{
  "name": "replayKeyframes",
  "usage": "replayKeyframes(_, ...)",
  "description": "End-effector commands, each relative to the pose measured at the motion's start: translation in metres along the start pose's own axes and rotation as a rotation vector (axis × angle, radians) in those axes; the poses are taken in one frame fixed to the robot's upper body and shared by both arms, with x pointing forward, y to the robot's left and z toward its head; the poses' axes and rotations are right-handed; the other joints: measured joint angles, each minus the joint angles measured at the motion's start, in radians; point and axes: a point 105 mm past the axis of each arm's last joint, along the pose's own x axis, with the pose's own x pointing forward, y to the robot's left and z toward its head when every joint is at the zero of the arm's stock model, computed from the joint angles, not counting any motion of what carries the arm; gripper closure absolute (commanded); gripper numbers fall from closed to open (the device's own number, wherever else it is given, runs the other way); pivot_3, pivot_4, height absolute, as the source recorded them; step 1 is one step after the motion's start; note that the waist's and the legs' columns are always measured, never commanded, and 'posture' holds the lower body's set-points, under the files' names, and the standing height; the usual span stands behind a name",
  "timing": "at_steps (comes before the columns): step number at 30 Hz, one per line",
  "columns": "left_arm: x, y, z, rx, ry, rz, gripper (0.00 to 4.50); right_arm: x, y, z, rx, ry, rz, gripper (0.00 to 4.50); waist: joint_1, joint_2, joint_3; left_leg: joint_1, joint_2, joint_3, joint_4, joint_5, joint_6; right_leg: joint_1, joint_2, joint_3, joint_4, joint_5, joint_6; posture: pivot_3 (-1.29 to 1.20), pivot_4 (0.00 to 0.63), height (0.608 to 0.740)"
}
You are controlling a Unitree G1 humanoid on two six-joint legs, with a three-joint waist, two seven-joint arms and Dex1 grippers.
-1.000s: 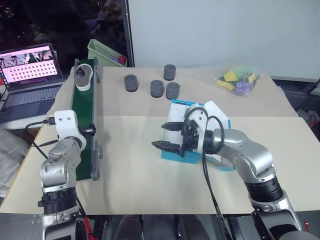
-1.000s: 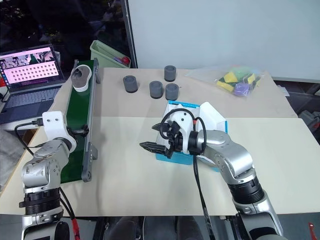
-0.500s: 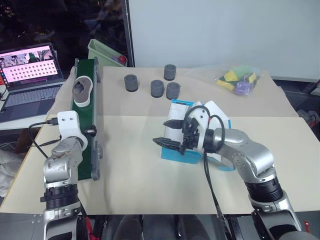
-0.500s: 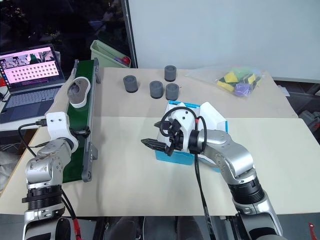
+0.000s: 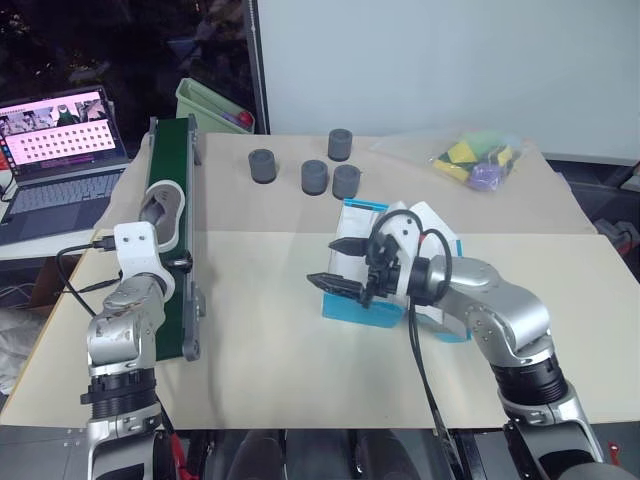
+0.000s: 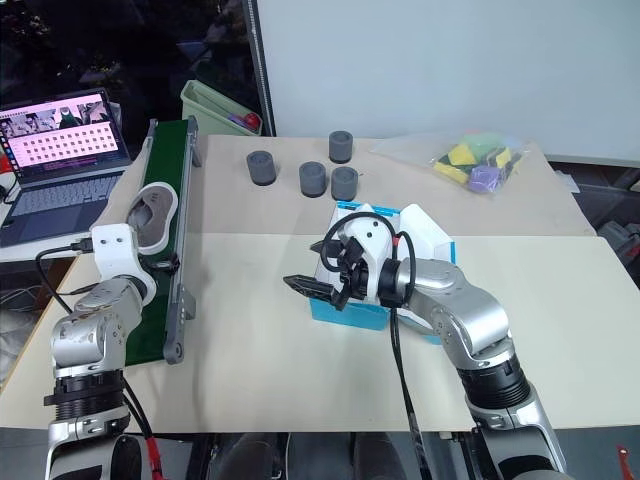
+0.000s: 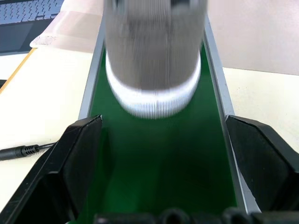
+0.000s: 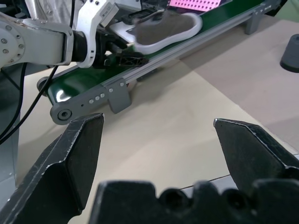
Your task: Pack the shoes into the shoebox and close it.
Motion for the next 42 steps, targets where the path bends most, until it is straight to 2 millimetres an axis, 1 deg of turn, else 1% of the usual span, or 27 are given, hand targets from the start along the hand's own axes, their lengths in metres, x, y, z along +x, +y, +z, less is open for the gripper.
replayKeyframes(1, -0.001, -0.001, 0.004, -0.024, 0.002, 0.0, 0.26, -0.006, -0.002, 0.021, -0.064, -0.061, -0.017, 0.02, 0.0, 0.0, 0.0, 0.0, 0.0, 0.0, 0.0, 0.0, 0.0, 0.0, 0.0, 0.0, 0.0, 0.0, 0.0, 0.0, 0.15, 0.729)
replayKeyframes(2, -0.001, -0.002, 0.005, -0.026, 0.002, -0.004, 0.52, -0.006, -0.002, 0.022, -0.067, -0.063, -0.021, 0.0, 0.0, 0.0, 0.0, 0.0, 0.0, 0.0, 0.0, 0.0, 0.0, 0.0, 0.0, 0.0, 0.0, 0.0, 0.0, 0.0, 0.15, 0.729)
replayKeyframes(3, -0.001, -0.002, 0.005, -0.032, 0.002, -0.008, 0.61, -0.006, -0.003, 0.023, -0.068, -0.065, -0.024, 0.0, 0.0, 0.0, 0.0, 0.0, 0.0, 0.0, 0.0, 0.0, 0.0, 0.0, 0.0, 0.0, 0.0, 0.0, 0.0, 0.0, 0.15, 0.729)
replayKeyframes(4, -0.001, -0.003, 0.006, -0.039, 0.005, -0.012, 0.84, -0.007, -0.003, 0.024, -0.07, -0.067, -0.027, 0.0, 0.0, 0.0, 0.0, 0.0, 0.0, 0.0, 0.0, 0.0, 0.0, 0.0, 0.0, 0.0, 0.0, 0.0, 0.0, 0.0, 0.15, 0.729)
replayKeyframes(5, -0.001, -0.004, 0.006, -0.047, 0.009, -0.015, 1.33, -0.007, -0.004, 0.025, -0.071, -0.069, -0.029, 0.0, 0.001, 0.0, 0.0, 0.0, 0.0, 0.0, 0.0, 0.0, 0.0, 0.0, 0.0, 0.0, 0.0, 0.0, 0.0, 0.0, 0.15, 0.729)
replayKeyframes(7, -0.001, -0.005, 0.007, -0.055, 0.011, -0.019, 1.8, -0.007, -0.004, 0.026, -0.074, -0.071, -0.033, 0.0, 0.001, 0.0, 0.0, 0.0, 0.0, 0.0, 0.0, 0.0, 0.0, 0.0, 0.0, 0.0, 0.0, 0.0, 0.0, 0.0, 0.15, 0.729)
replayKeyframes(8, -0.001, -0.005, 0.008, -0.056, 0.01, -0.019, 1.86, -0.007, -0.005, 0.026, -0.076, -0.072, -0.035, 0.0, 0.001, 0.0, 0.0, 0.001, 0.0, 0.0, 0.0, 0.0, 0.0, 0.0, 0.0, 0.0, 0.001, 0.0, 0.0, 0.0, 0.15, 0.729)
replayKeyframes(13, -0.001, -0.007, 0.016, -0.058, -0.014, -0.021, 1.86, -0.007, -0.006, 0.027, -0.078, -0.075, -0.043, 0.0, 0.001, 0.0, 0.0, 0.002, 0.0, 0.0, 0.0, 0.0, 0.0, 0.001, 0.0, 0.0, 0.002, 0.0, 0.0, 0.0, 0.15, 0.729)
replayKeyframes(15, -0.003, -0.013, 0.03, -0.057, -0.087, -0.038, 1.86, -0.006, -0.01, 0.029, -0.069, -0.087, -0.062, 0.0, 0.001, 0.0, 0.0, 0.002, 0.0, 0.0, 0.0, 0.0, 0.0, 0.001, 0.0, 0.0, 0.002, 0.0, 0.0, 0.0, 0.15, 0.729)
replayKeyframes(17, -0.009, -0.021, 0.051, -0.007, -0.204, -0.059, 1.86, -0.005, -0.016, 0.031, -0.041, -0.099, -0.091, 0.0, 0.002, 0.0, 0.0, 0.001, 0.0, 0.0, 0.0, 0.0, -0.001, 0.0, 0.0, 0.0, 0.001, 0.0, 0.0, 0.0, 0.15, 0.729)
replayKeyframes(18, -0.014, -0.025, 0.062, 0.05, -0.272, -0.055, 1.86, -0.004, -0.018, 0.032, -0.019, -0.111, -0.098, 0.0, 0.002, -0.001, 0.0, 0.0, 0.0, 0.0, 0.0, 0.0, -0.001, 0.0, 0.0, 0.0, 0.001, 0.0, 0.0, 0.0, 0.15, 0.729)
replayKeyframes(19, -0.02, -0.034, 0.072, 0.152, -0.347, -0.07, 1.86, -0.003, -0.021, 0.036, 0.029, -0.143, -0.105, 0.0, 0.003, -0.001, 0.0, 0.0, 0.0, 0.0, 0.0, 0.0, -0.001, -0.001, 0.0, 0.0, 0.001, 0.0, 0.0, 0.0, 0.15, 0.729)
replayKeyframes(20, -0.025, -0.046, 0.077, 0.215, -0.4, -0.101, 1.86, -0.002, -0.024, 0.04, 0.091, -0.182, -0.11, 0.0, 0.003, -0.001, 0.001, -0.001, 0.0, 0.0, 0.0, 0.0, -0.001, -0.001, 0.0, 0.0, 0.0, 0.0, 0.0, 0.0, 0.15, 0.729)
replayKeyframes(22, -0.033, -0.065, 0.077, 0.245, -0.45, -0.165, 1.86, -0.001, -0.034, 0.046, 0.212, -0.253, -0.13, 0.0, 0.004, -0.001, 0.001, -0.003, 0.0, 0.0, 0.0, 0.0, -0.001, -0.002, 0.0, 0.0, 0.0, 0.0, -0.001, 0.0, 0.15, 0.729)
replayKeyframes(23, -0.037, -0.078, 0.076, 0.245, -0.467, -0.223, 1.86, 0.0, -0.04, 0.05, 0.304, -0.302, -0.132, 0.0, 0.005, -0.001, 0.001, -0.003, 0.0, 0.0, -0.001, 0.0, -0.001, -0.002, -0.001, 0.0, 0.0, 0.0, -0.001, 0.0, 0.15, 0.729)
replayKeyframes(26, -0.049, -0.105, 0.075, 0.268, -0.511, -0.345, 1.86, 0.003, -0.048, 0.053, 0.487, -0.366, -0.12, 0.0, 0.004, -0.001, 0.001, -0.003, 0.0, 0.0, -0.001, 0.0, -0.001, -0.002, -0.002, 0.0, 0.0, 0.0, -0.001, 0.0, 0.15, 0.729)
replayKeyframes(27, -0.055, -0.117, 0.073, 0.269, -0.522, -0.409, 1.86, 0.005, -0.049, 0.052, 0.548, -0.369, -0.11, 0.0, 0.004, -0.001, 0.001, -0.003, 0.0, 0.0, -0.001, 0.0, -0.001, -0.002, -0.002, 0.0, 0.0, 0.0, -0.001, 0.0, 0.15, 0.729)
replayKeyframes(29, -0.062, -0.13, 0.071, 0.267, -0.531, -0.479, 1.86, 0.008, -0.051, 0.051, 0.617, -0.368, -0.098, 0.0, 0.002, -0.001, 0.001, -0.004, 0.0, 0.0, -0.001, 0.0, -0.001, -0.003, -0.002, 0.0, 0.001, 0.0, -0.001, 0.0, 0.15, 0.729)
replayKeyframes(31, -0.081, -0.164, 0.063, 0.23, -0.517, -0.656, 1.86, 0.017, -0.049, 0.052, 0.764, -0.369, -0.027, 0.0, 0.0, -0.001, 0.001, -0.005, -0.001, 0.0, -0.001, 0.0, 0.0, -0.004, -0.002, 0.0, 0.001, 0.0, -0.001, 0.0, 0.15, 0.729)
replayKeyframes(32, -0.09, -0.176, 0.061, 0.224, -0.513, -0.719, 1.86, 0.021, -0.047, 0.054, 0.816, -0.372, 0.01, 0.0, 0.0, -0.001, 0.001, -0.005, -0.001, 0.0, -0.001, 0.0, 0.0, -0.004, -0.002, 0.0, 0.001, 0.0, -0.001, 0.0, 0.15, 0.729)
replayKeyframes(33, -0.096, -0.184, 0.059, 0.222, -0.512, -0.764, 1.86, 0.025, -0.044, 0.052, 0.826, -0.346, 0.015, 0.0, -0.001, -0.001, 0.001, -0.005, 0.0, 0.0, -0.001, 0.0, 0.0, -0.004, -0.002, 0.0, 0.001, 0.0, -0.001, 0.0, 0.15, 0.729)
replayKeyframes(36, -0.104, -0.19, 0.063, 0.18, -0.519, -0.82, 1.86, 0.032, -0.042, 0.044, 0.814, -0.284, -0.018, 0.0, -0.006, -0.001, 0.001, -0.006, 0.0, 0.0, -0.001, 0.0, 0.0, -0.004, -0.002, 0.0, 0.001, 0.0, -0.001, 0.0, 0.15, 0.729)
replayKeyframes(39, -0.112, -0.195, 0.068, 0.125, -0.518, -0.88, 1.86, 0.032, -0.041, 0.044, 0.821, -0.289, -0.02, 0.0, -0.017, 0.0, 0.0, -0.005, 0.0, 0.0, -0.001, 0.0, 0.0, -0.004, -0.001, 0.0, 0.0, 0.0, -0.001, 0.0, 0.15, 0.729)
replayKeyframes(42, -0.113, -0.196, 0.068, 0.126, -0.513, -0.895, 1.86, 0.032, -0.041, 0.043, 0.822, -0.293, -0.028, 0.0, -0.023, 0.0, 0.0, -0.005, 0.0, 0.0, -0.001, 0.0, 0.0, -0.004, -0.001, 0.0, 0.0, 0.0, 0.0, 0.0, 0.15, 0.729)
